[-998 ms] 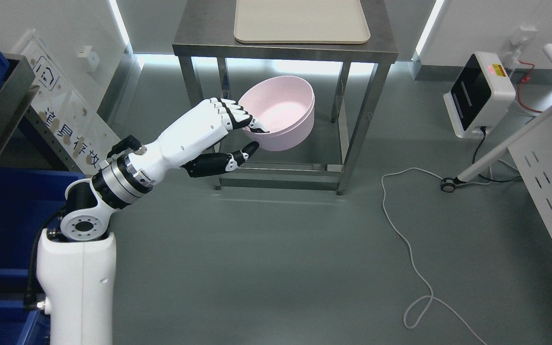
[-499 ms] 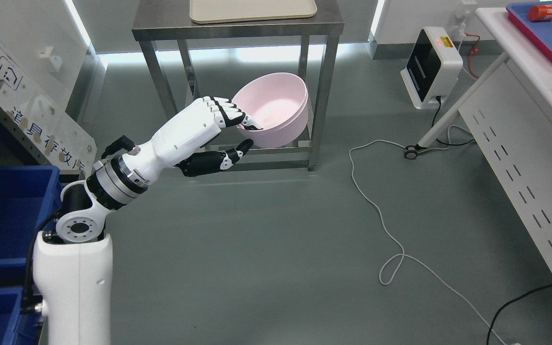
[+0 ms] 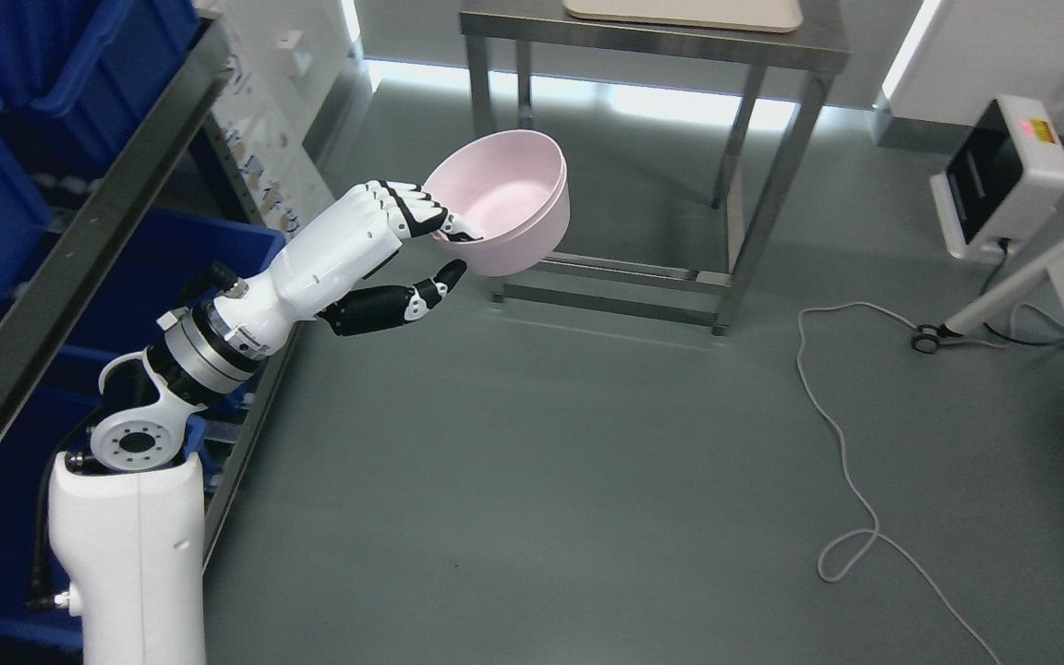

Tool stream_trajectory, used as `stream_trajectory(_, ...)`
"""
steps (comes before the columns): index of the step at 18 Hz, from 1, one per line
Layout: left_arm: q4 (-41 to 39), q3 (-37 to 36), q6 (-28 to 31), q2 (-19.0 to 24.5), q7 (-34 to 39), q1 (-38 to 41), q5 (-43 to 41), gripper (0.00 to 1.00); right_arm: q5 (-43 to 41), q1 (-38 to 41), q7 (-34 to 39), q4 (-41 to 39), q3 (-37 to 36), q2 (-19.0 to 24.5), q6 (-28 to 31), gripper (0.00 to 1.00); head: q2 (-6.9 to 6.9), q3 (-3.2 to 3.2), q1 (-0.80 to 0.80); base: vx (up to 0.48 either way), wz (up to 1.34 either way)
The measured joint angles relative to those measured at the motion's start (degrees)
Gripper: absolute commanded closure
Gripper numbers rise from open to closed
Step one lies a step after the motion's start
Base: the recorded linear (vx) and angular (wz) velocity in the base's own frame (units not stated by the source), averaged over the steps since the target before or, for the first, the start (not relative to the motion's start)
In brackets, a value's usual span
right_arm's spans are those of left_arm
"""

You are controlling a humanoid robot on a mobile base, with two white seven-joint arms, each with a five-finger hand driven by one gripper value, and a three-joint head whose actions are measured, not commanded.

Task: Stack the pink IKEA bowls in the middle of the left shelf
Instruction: 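Turn toward the blue bin shelf holding the bowls in the left hand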

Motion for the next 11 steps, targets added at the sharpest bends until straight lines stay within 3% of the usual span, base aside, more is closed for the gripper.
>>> stream_trajectory(11, -0.1, 1.24, 0.0, 0.0, -0.57, -6.33, -0.18, 0.94, -1.13, -0.01, 0.0, 0.0, 0.0, 0.0, 0.01, 0.0, 0.0, 0.0, 0.0, -0.106, 0.78)
